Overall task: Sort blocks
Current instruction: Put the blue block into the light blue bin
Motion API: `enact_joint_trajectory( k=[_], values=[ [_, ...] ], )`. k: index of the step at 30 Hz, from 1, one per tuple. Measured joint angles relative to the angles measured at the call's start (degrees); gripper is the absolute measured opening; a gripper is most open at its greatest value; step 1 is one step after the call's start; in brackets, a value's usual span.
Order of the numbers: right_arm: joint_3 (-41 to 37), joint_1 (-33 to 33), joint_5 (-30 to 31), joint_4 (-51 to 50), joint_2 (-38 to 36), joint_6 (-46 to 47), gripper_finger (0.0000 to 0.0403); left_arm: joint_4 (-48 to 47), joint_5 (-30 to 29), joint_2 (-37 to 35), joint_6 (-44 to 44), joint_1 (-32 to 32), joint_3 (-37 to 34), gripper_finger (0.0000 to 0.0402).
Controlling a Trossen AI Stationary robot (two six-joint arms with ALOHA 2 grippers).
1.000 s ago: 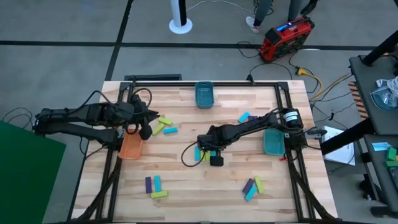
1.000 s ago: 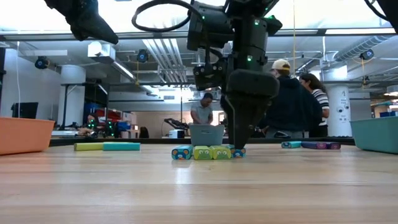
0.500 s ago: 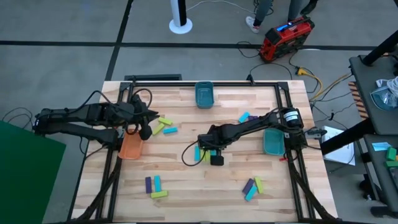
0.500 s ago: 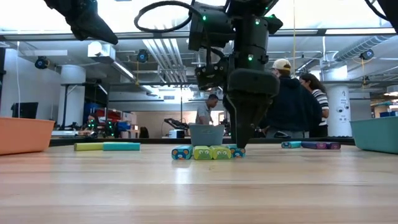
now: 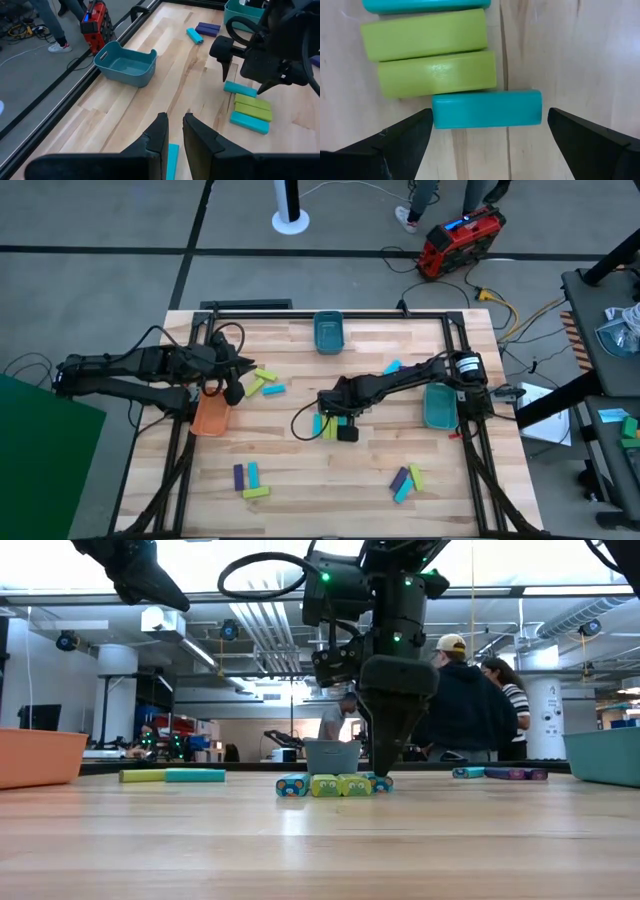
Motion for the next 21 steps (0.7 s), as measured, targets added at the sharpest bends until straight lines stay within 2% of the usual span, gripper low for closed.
enact_joint_trajectory(
  k=[21],
  values=[
    [-4.7,0.0,-0.8,4.6,-0.1,1.1,0.0386,0.0,0.0,0.0,0.2,0.0,0.0,0.0037]
  ],
)
